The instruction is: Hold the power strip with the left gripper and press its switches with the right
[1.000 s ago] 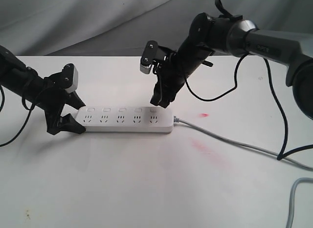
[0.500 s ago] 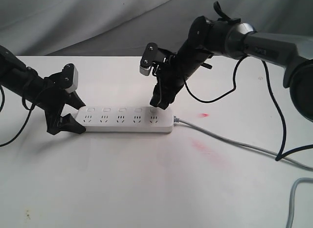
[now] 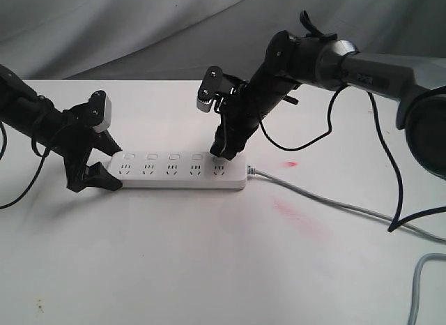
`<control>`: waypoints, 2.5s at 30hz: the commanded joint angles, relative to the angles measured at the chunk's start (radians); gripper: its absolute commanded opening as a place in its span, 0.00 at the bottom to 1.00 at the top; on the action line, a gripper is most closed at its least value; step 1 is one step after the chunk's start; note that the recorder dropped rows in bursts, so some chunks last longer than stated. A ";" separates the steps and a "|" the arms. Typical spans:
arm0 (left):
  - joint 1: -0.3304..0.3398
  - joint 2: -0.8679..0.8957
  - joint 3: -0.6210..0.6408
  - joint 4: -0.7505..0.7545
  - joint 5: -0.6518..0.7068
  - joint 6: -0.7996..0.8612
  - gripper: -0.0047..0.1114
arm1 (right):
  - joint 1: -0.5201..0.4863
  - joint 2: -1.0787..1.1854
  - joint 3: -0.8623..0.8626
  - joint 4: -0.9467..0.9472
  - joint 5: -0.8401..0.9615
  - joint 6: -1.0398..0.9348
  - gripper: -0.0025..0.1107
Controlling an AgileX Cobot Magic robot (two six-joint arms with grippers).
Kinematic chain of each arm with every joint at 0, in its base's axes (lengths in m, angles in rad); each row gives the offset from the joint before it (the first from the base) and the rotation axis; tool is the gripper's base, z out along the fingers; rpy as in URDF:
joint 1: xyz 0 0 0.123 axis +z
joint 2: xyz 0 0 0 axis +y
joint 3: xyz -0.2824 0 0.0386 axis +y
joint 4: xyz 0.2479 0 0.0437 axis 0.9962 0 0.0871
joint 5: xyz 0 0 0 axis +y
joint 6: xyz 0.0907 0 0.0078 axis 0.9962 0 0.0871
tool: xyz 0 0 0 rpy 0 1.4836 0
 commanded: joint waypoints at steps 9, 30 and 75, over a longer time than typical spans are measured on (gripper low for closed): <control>-0.002 -0.002 -0.005 -0.005 -0.001 0.002 0.53 | 0.001 0.032 0.005 -0.079 0.049 -0.006 0.49; -0.002 -0.002 -0.005 -0.005 -0.001 0.001 0.53 | 0.003 -0.005 0.105 -0.031 -0.012 -0.060 0.49; -0.002 -0.002 -0.005 -0.005 -0.001 0.004 0.53 | 0.003 -1.447 1.281 0.142 -0.405 -0.028 0.02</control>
